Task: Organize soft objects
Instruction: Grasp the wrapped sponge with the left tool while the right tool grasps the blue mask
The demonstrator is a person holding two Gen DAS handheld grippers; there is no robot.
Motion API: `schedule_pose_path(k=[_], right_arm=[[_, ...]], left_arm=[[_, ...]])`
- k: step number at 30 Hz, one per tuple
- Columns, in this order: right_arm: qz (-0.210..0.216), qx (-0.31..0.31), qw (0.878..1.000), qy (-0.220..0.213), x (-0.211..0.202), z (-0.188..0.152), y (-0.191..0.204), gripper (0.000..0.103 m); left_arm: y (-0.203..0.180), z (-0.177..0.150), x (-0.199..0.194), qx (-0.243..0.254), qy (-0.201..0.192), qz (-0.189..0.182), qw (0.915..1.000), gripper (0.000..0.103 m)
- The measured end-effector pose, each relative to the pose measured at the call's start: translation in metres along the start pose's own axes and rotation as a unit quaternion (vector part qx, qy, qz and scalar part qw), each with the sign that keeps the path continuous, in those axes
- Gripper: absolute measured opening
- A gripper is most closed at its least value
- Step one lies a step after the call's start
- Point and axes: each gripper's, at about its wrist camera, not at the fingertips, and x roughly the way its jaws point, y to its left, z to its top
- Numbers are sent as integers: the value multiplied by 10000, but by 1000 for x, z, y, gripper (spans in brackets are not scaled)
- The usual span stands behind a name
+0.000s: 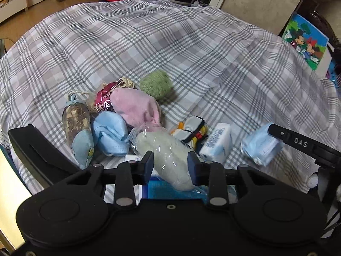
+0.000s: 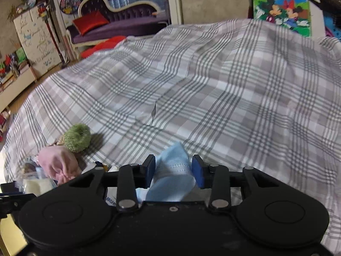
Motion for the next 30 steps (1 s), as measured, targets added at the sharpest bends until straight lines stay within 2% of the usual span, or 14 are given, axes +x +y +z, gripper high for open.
schedule_pose_path(k=[1,7,9,11,12,13,15,17,20,27,29,30], right_arm=[[17,-2,10000,-18,-7,0,-1,34],[106,-188,9997,-60,-48,-11,-9,27],[106,-261,9996,63,-54,-17,-10,28],[72,-278,9993,244,-55,-23,-14,34],[30,-327,9991,285,-55,-27,-14,48],[-72,-382,9988,287,-55,-31,-14,72],[-310,-377,9987,173,-53,-36,-15,103],[-395,-401,9984,38,-49,-38,-14,102],[-469,-615,9969,145,-35,-43,-7,102],[-703,-1107,9884,772,8,-66,8,102],[-804,-1230,9857,829,13,-73,8,97],[-772,-1219,9859,845,13,-75,7,90]], left_arm=[[1,-2,-4,-8,-15,-46,10000,35],[6,-22,-25,-16,9,-152,9999,34],[10,-31,-31,-64,49,-175,9998,34],[14,-40,-36,-113,69,-282,9995,34],[17,-45,-39,-140,69,-309,9994,34],[19,-50,-43,-155,64,-310,9994,34],[23,-59,-50,-161,13,-302,9994,34],[27,-67,-57,-190,-33,-278,9994,34],[34,-80,-64,-237,-69,-331,9991,34],[40,-110,-64,-222,126,-397,9989,34],[41,-117,-62,-231,213,-394,9987,34],[41,-121,-61,-221,245,-377,9987,34]])
